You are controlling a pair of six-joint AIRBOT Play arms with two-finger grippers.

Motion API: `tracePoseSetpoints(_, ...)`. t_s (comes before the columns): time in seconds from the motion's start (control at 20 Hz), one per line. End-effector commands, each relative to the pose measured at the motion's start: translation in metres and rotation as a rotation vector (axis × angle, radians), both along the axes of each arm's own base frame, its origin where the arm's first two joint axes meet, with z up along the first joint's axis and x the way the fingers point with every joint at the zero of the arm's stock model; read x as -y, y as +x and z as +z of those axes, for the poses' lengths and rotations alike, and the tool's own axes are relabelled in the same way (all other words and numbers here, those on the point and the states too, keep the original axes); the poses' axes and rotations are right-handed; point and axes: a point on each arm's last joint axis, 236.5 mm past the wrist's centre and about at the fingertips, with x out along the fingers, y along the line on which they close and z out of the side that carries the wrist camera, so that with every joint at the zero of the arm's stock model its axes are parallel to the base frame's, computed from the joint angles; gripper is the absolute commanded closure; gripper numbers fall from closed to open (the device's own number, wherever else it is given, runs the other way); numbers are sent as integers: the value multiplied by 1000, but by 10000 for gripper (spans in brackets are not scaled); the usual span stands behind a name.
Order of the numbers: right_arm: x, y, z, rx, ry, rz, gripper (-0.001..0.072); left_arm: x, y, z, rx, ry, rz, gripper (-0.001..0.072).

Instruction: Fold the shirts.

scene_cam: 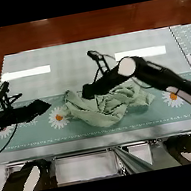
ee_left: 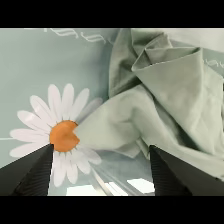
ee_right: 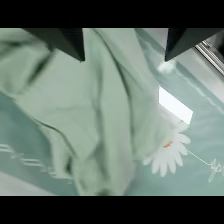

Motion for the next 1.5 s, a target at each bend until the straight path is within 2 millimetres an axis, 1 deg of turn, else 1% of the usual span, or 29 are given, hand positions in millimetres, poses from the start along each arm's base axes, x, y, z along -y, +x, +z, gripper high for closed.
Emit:
tracePoseSetpoints(0.0, 129, 36, 32, 91, -254, -146, 114, 16, -21, -3, -72, -24, -71, 6)
tracePoseSetpoints(0.05, 181, 44, 41, 132, -335, -264, 114, 17, -26, -4, -88, -25, -83, 6)
tracePoseSetpoints(0.1, 225, 43, 45, 155, -387, -363, 115, 19, -28, -5, -111, -40, -73, 6)
tracePoseSetpoints(0.15, 262, 33, 39, 145, -410, -449, 115, 30, -32, -6, -134, -91, -77, 6)
tracePoseSetpoints(0.2, 288, 17, 24, 106, -417, -524, 115, 43, -37, -10, -157, -131, -106, 6)
tracePoseSetpoints(0.25, 306, -4, 1, 48, -399, -598, 115, 50, -37, -19, -172, -140, -109, 6)
tracePoseSetpoints(0.3, 313, -24, -20, -5, -365, -647, 115, 58, -32, -25, -171, -154, -101, 6)
tracePoseSetpoints(0.35, 312, -44, -40, -47, -325, -670, 116, 69, -25, -30, -172, -178, -92, 6)
tracePoseSetpoints(0.4, 310, -60, -55, -78, -288, -692, 116, 78, -21, -37, -174, -178, -101, 6)
tracePoseSetpoints(0.45, 307, -72, -65, -100, -261, -714, 115, 86, -21, -48, -182, -155, -131, 6)
tracePoseSetpoints(0.5, 304, -79, -70, -110, -231, -728, 115, 94, -20, -58, -187, -137, -153, 6)
tracePoseSetpoints(0.55, 298, -83, -72, -114, -202, -730, 115, 100, -15, -66, -191, -123, -156, 6)
tracePoseSetpoints(0.65, 291, -88, -74, -130, -174, -722, 116, 110, -7, -73, -215, -124, -138, 6)
tracePoseSetpoints(0.8, 288, -89, -74, -128, -173, -705, 116, 123, 3, -73, -226, -138, -156, 7)
tracePoseSetpoints(0.9, 288, -91, -75, -131, -179, -686, 116, 127, 10, -72, -224, -139, -165, 7)
tracePoseSetpoints(0.95, 287, -93, -77, -145, -179, -681, 116, 128, 13, -69, -213, -138, -175, 21)
tracePoseSetpoints(1.0, 286, -96, -80, -163, -181, -674, 116, 130, 16, -66, -192, -135, -203, 294)
tracePoseSetpoints(1.05, 285, -100, -84, -189, -184, -667, 115, 132, 17, -60, -160, -129, -261, 670)
tracePoseSetpoints(1.1, 282, -103, -87, -214, -180, -656, 115, 135, 17, -53, -145, -132, -303, 685)
tracePoseSetpoints(1.2, 271, -110, -91, -257, -154, -605, 116, 138, 14, -36, -128, -148, -397, 685)
tracePoseSetpoints(1.25, 267, -111, -93, -280, -137, -600, 116, 138, 15, -29, -122, -156, -416, 685)
tracePoseSetpoints(1.35, 257, -104, -95, -303, -83, -599, 116, 136, 25, -19, -97, -160, -408, 685)
tracePoseSetpoints(1.45, 259, -90, -103, -291, -69, -615, 115, 134, 33, -13, -76, -160, -397, 685)
